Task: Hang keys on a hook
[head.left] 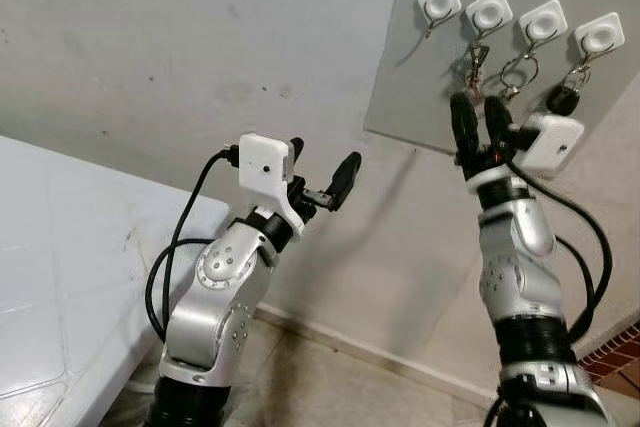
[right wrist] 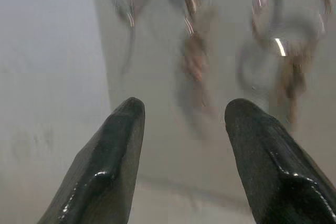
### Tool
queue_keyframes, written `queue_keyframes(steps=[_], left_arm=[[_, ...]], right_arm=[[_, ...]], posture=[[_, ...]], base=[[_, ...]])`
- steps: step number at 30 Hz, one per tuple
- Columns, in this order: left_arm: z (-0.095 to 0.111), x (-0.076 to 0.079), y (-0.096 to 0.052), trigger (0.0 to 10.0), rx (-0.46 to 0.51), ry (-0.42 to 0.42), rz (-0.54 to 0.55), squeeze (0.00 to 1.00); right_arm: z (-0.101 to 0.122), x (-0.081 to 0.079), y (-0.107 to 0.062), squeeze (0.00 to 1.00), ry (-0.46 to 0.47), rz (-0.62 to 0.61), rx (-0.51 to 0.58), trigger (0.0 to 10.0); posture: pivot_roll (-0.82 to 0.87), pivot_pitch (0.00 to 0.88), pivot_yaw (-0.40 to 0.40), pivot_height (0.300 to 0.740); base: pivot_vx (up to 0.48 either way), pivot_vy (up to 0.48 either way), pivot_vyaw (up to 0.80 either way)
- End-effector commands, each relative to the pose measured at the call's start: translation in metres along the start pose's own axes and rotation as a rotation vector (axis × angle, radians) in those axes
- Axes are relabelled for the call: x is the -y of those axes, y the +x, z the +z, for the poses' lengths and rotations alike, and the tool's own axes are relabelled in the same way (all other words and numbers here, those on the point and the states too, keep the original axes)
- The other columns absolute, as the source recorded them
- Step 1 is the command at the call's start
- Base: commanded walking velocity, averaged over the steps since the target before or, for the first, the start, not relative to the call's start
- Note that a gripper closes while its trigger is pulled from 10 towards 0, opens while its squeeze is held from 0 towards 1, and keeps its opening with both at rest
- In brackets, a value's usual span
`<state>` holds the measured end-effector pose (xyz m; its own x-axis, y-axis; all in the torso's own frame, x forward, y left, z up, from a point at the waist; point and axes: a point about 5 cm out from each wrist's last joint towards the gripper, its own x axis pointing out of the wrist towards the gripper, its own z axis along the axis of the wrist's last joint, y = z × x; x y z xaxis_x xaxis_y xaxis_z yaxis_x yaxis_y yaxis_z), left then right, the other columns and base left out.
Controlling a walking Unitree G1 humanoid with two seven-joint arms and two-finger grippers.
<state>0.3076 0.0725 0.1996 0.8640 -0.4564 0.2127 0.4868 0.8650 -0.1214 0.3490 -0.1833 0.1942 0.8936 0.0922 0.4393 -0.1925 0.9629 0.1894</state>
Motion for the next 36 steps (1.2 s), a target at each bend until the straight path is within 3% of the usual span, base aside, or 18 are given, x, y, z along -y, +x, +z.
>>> queue_keyframes(steps=[1,5,7,8,9,12,18,21,24,36], left_arm=[[-0.017,-0.014,-0.004,10.0,-0.051,-0.01,0.078,0.0],[-0.026,-0.025,-0.009,10.0,-0.064,-0.018,0.138,0.0],[-0.038,-0.036,-0.017,10.0,-0.101,-0.031,0.215,0.0],[-0.038,-0.036,-0.017,10.0,-0.101,-0.031,0.215,0.0],[-0.042,-0.042,-0.021,10.0,-0.103,-0.04,0.256,0.0],[-0.046,-0.048,-0.025,10.0,-0.091,-0.052,0.3,0.0],[-0.052,-0.055,-0.032,10.0,-0.09,-0.052,0.335,0.0],[-0.06,-0.058,-0.041,10.0,-0.102,0.025,0.336,0.0],[-0.063,-0.061,-0.046,10.0,-0.11,0.029,0.356,0.0],[-0.058,-0.063,-0.045,10.0,-0.071,0.044,0.37,0.0]], right_arm=[[-0.01,0.004,-0.014,0.0,-0.05,-0.034,-0.053,10.0],[-0.022,0.006,-0.032,0.0,-0.053,-0.054,-0.101,10.0],[-0.04,0.005,-0.06,0.0,-0.103,-0.089,-0.2,10.0],[-0.04,0.005,-0.06,0.0,-0.103,-0.089,-0.2,10.0],[-0.048,0.005,-0.075,0.0,-0.127,-0.116,-0.255,10.0],[-0.051,0.002,-0.086,0.0,-0.128,-0.135,-0.274,10.0],[-0.056,0.001,-0.098,0.0,-0.187,-0.149,-0.328,10.0],[-0.055,0.001,-0.103,0.0,-0.201,-0.147,-0.341,10.0],[-0.054,0.002,-0.104,0.0,-0.197,-0.154,-0.344,10.0],[-0.056,-0.004,-0.105,0.0,-0.23,-0.151,-0.37,10.0]], posture=[[0.03,0.059,-0.062,0.74],[0.03,0.052,-0.054,0.74],[0.01,0.054,-0.037,0.74],[0.01,0.054,-0.037,0.74],[0.01,0.055,-0.034,0.74],[0.01,0.053,-0.03,0.74],[0.01,0.059,-0.03,0.74],[0.01,0.061,-0.03,0.74],[0.01,0.062,-0.029,0.74],[0.01,0.052,-0.029,0.74]], base=[[0.0,0.0,0.0],[0.0,0.0,0.0],[0.0,0.0,0.0],[0.0,0.0,0.0],[0.0,0.0,0.0],[0.0,0.0,0.0],[0.0,0.0,0.0],[0.0,0.0,0.0],[0.0,0.0,0.0],[0.0,0.0,0.0]])
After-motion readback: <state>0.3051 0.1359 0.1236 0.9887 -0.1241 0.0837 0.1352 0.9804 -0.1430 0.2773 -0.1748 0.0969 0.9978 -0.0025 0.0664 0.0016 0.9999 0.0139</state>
